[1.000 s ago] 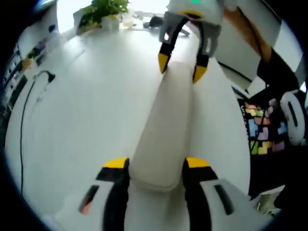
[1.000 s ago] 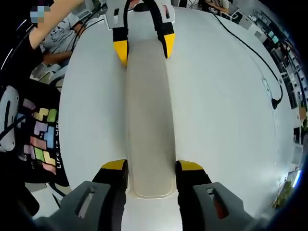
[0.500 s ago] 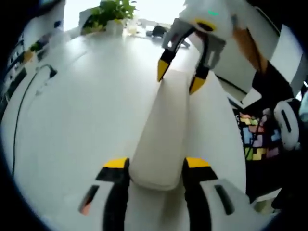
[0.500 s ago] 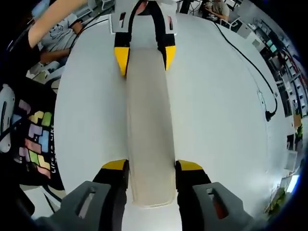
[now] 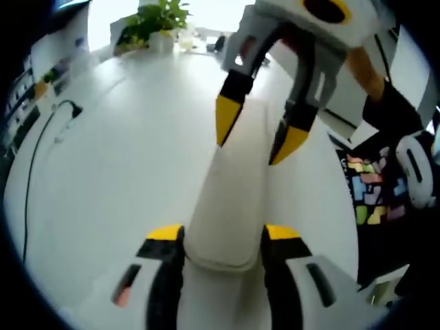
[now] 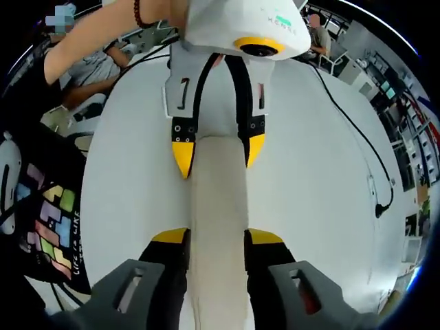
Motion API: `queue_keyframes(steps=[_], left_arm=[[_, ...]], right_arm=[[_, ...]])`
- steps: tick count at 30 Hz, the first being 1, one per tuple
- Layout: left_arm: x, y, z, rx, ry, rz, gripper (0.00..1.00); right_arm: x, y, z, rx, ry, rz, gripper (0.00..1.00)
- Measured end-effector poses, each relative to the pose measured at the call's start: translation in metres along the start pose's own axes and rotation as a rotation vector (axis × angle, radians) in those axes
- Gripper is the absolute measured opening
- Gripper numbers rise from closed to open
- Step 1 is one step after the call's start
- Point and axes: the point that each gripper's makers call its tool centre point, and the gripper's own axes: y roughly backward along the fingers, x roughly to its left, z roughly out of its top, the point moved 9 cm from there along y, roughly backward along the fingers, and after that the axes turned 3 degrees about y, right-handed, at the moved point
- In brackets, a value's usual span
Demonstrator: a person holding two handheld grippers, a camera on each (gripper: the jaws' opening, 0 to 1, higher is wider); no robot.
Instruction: Arrange the utensils inside the cutlery case until each visible utensil rests in its matching compartment.
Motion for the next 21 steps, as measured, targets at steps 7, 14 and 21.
queue_keyframes(steps=[7, 14, 21], left_arm=[[0.001, 0.011, -0.001, -0.029, 0.012, 0.007, 0.51], [0.001, 0.013, -0.018, -0.088, -0.040, -0.004, 0.60], [0.006, 0.009, -0.025, -0.156, -0.035, 0.004, 0.60]], right_arm=[[-0.003, -0.006, 0.019, -0.091, 0.041, -0.002, 0.32], [0.000, -0.012, 0.028, -0.135, 0.034, 0.001, 0.32], [0.000, -0.018, 0.030, -0.142, 0.007, -0.002, 0.35]])
